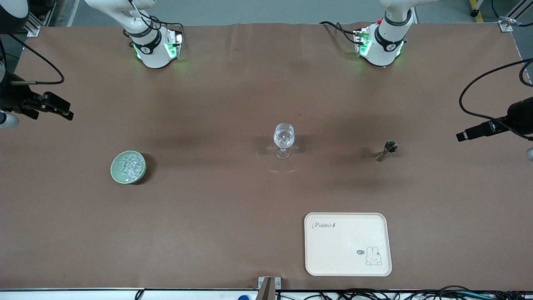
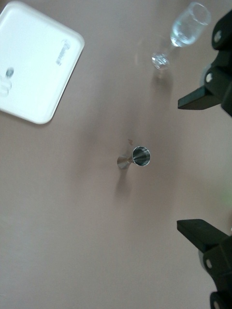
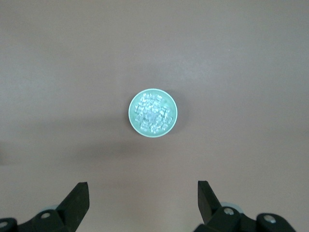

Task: Pour wine and add ice with both arms
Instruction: 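Move the right gripper to the ice while the left gripper nears the jigger, then grasp ice with the right gripper while the left gripper grasps the jigger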

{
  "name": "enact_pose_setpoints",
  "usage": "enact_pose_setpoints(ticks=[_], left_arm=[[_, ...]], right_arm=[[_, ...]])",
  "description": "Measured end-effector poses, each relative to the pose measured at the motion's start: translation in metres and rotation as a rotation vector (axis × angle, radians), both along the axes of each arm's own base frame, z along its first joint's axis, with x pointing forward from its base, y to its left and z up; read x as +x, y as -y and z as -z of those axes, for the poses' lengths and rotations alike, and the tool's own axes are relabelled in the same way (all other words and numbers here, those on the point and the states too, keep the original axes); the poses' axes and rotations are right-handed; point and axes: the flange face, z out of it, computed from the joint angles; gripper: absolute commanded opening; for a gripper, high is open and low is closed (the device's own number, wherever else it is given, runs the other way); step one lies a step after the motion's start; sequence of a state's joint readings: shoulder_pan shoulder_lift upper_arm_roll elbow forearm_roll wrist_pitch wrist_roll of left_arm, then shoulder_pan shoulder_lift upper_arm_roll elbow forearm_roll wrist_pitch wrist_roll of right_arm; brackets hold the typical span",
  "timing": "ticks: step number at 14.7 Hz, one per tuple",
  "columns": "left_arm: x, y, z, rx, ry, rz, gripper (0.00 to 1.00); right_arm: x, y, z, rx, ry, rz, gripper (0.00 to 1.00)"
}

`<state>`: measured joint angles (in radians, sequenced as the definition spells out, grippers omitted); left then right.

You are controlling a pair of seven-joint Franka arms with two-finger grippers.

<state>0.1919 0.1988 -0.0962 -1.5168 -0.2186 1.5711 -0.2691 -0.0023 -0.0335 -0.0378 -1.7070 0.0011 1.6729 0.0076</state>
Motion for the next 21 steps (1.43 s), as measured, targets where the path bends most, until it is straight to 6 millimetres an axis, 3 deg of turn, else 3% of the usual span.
enact_pose_setpoints(ticks=[3, 7, 9, 12, 15, 17, 21], left_arm=[[0.012, 0.012, 0.038, 0.021, -0.125, -0.215, 1.00], [0.024, 0.024, 0.095, 0.009, -0.278, -0.399, 1.00], [0.026, 0.024, 0.123, -0.010, -0.333, -0.412, 1.00], [0.020, 0.014, 0.160, -0.107, -0.427, -0.469, 1.00], [0.009, -0.015, 0.196, -0.200, -0.503, -0.538, 1.00], [0.003, -0.032, 0.219, -0.278, -0.550, -0.586, 0.94], [-0.002, -0.052, 0.264, -0.380, -0.620, -0.648, 0.92]], right_arm=[[0.015, 0.007, 0.045, -0.002, 0.022, 0.012, 0.99], [0.032, 0.038, 0.148, -0.010, 0.052, 0.063, 0.99], [0.037, 0.042, 0.199, -0.014, 0.056, 0.070, 0.98], [0.049, 0.041, 0.254, -0.018, 0.055, 0.071, 0.98], [0.052, 0.036, 0.290, -0.018, 0.029, 0.119, 0.98], [0.052, 0.026, 0.299, -0.016, 0.010, 0.153, 0.96], [0.039, 0.018, 0.318, -0.017, -0.033, 0.186, 0.93]])
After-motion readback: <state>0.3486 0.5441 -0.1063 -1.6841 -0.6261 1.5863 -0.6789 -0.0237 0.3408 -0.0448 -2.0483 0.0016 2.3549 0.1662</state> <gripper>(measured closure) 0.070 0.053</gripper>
